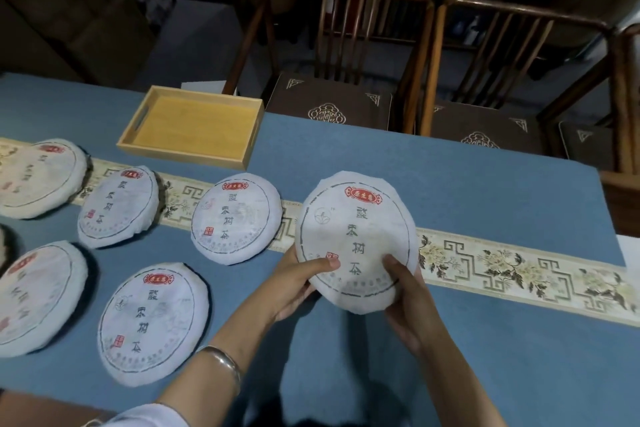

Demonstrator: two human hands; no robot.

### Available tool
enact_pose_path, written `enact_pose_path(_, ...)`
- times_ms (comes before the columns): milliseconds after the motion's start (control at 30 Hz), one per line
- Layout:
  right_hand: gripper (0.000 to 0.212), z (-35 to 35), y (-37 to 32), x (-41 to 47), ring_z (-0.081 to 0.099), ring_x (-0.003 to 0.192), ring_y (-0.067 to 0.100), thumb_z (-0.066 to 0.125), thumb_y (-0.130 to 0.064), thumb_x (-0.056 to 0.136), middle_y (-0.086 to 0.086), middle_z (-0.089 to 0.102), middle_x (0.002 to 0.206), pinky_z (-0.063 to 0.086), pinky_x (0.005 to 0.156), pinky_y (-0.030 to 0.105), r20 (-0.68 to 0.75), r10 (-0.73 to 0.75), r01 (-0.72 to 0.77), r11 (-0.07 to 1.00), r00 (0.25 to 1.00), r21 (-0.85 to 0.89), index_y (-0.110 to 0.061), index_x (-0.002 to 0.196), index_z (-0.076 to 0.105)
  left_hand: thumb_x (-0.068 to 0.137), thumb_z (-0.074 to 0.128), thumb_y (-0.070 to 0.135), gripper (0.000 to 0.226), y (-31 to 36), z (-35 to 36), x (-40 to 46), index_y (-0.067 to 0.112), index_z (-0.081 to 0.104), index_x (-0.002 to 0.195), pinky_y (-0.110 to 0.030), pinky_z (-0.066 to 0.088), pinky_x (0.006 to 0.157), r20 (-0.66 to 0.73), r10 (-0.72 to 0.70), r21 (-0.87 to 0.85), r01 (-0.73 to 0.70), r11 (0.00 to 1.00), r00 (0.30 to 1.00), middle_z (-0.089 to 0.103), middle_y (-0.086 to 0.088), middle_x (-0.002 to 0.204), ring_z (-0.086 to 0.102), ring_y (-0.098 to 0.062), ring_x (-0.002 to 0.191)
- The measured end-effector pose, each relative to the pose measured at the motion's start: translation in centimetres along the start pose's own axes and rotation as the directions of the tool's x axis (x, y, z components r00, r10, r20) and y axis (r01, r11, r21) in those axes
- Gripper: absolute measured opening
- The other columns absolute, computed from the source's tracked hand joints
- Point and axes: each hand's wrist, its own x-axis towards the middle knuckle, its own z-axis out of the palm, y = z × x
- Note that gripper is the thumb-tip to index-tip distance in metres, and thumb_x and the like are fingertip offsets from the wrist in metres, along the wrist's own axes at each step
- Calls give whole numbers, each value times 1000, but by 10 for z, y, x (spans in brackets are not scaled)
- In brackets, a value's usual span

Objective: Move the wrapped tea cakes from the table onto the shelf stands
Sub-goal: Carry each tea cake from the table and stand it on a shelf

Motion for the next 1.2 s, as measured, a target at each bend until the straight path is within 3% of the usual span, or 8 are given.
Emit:
enact_pose_path(167,56,22,-12,-19,61,123,31,65,-14,86,15,62,135,57,85,41,52,-67,70,996,996,-59,-16,140,50,71,78,15,60,9,7,-36,16,61,129,-35,58,83,24,43,-102,-40,994,999,66,-14,127,64,-28,116)
enact_pose_path(300,55,26,-21,-31,64,119,29,71,-19,83,9,65,131,58,80,43,57,-94,100,987,994,-125,-27,135,54,73,59,56,61,41,10,-63,28,57,127,-36,58,70,-280,151,-62,-175,983,948,70,-5,115,67,-24,103)
enact_pose_path(367,53,25,-24,-35,66,115,27,74,-19,81,6,67,130,59,76,42,76,-86,94,990,993,-108,-31,130,58,75,54,52,56,61,8,-76,35,56,128,-37,54,77,-364,307,11,-325,946,880,64,-1,124,61,-21,111)
enact_pose_path(467,55,30,-24,-41,66,116,27,77,-17,75,9,67,129,59,78,37,137,-102,112,992,985,-63,-27,127,62,68,64,40,54,89,17,-94,41,61,122,-37,49,89,-256,479,213,-434,875,840,59,9,136,56,-14,125)
enact_pose_path(567,60,39,-18,-46,63,120,28,74,-14,76,11,65,131,58,85,37,196,-66,78,995,978,-57,-21,133,57,71,61,34,52,95,31,-100,38,62,124,-36,49,90,-141,484,277,-435,857,864,63,10,133,58,-15,123)
enact_pose_path(733,56,39,-6,-52,63,120,29,70,-8,79,11,66,130,57,89,39,224,18,-5,998,974,-60,-19,133,57,81,58,17,44,65,27,-115,20,65,125,-26,51,92,-240,551,296,-480,826,800,61,1,135,58,-14,123)
enact_pose_path(967,59,57,22,-68,63,120,26,67,-11,81,11,65,132,58,87,37,288,130,-115,991,949,-68,-18,138,53,83,67,11,58,8,13,-157,35,56,134,-38,58,79,-380,550,64,-573,817,744,66,-4,129,66,-29,113)
enact_pose_path(1200,59,83,46,-89,61,122,28,63,-9,84,15,62,134,55,94,41,390,250,-213,968,886,-135,-12,141,49,84,65,15,58,-18,5,-212,27,52,139,-35,56,90,-457,615,-13,-697,717,642,61,-6,136,60,-24,122)
